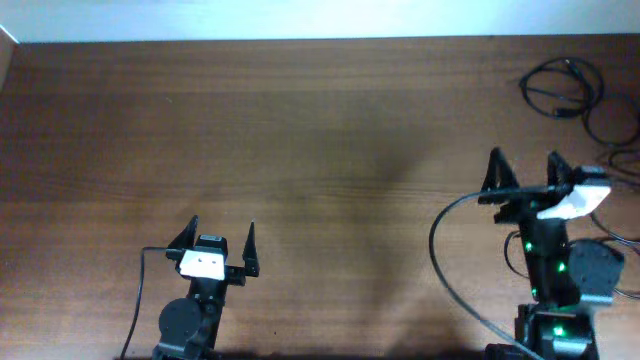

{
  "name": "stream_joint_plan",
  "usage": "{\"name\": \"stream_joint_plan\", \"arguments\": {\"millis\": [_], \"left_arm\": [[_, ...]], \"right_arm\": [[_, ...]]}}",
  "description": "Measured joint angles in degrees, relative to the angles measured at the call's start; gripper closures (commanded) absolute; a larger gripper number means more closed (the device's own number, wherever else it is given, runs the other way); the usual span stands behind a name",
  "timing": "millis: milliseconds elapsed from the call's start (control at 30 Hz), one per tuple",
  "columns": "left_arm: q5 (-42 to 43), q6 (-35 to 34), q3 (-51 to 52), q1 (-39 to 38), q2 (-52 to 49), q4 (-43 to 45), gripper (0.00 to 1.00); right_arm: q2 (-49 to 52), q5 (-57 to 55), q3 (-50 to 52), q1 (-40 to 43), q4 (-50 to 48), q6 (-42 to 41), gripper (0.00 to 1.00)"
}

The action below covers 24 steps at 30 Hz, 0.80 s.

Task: Untangle cables

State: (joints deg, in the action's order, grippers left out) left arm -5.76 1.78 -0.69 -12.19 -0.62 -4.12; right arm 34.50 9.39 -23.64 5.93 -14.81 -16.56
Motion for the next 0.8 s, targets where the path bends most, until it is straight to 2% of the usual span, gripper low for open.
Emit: {"name": "stream_joint_plan", "arguments": {"millis": [167,333,533,667,800], "left_arm": [[0.0,0.0,0.0,0.0,0.0,0.0,0.01],[0.0,0.0,0.0,0.0,0.0,0.0,0.01],[0.0,0.0,0.0,0.0,0.0,0.0,0.01],[0.0,0.0,0.0,0.0,0.0,0.0,0.01],[0.0,0.0,0.0,0.0,0.0,0.0,0.01]], "right_arm": [[-9.3,0.2,11.2,0.0,-3.2,-0.9,0.01],[-18.9,-0.5,21.2,0.0,-4.1,-8.7,0.01],[-25.6,-1.1,22.9,0.0,5.4,-10.5,0.01],[-31.7,-1.9,23.0,0.0,18.3,-10.5,0.01],[-33.7,-2.0,23.0,0.0,18.3,-8.7,0.01]]}}
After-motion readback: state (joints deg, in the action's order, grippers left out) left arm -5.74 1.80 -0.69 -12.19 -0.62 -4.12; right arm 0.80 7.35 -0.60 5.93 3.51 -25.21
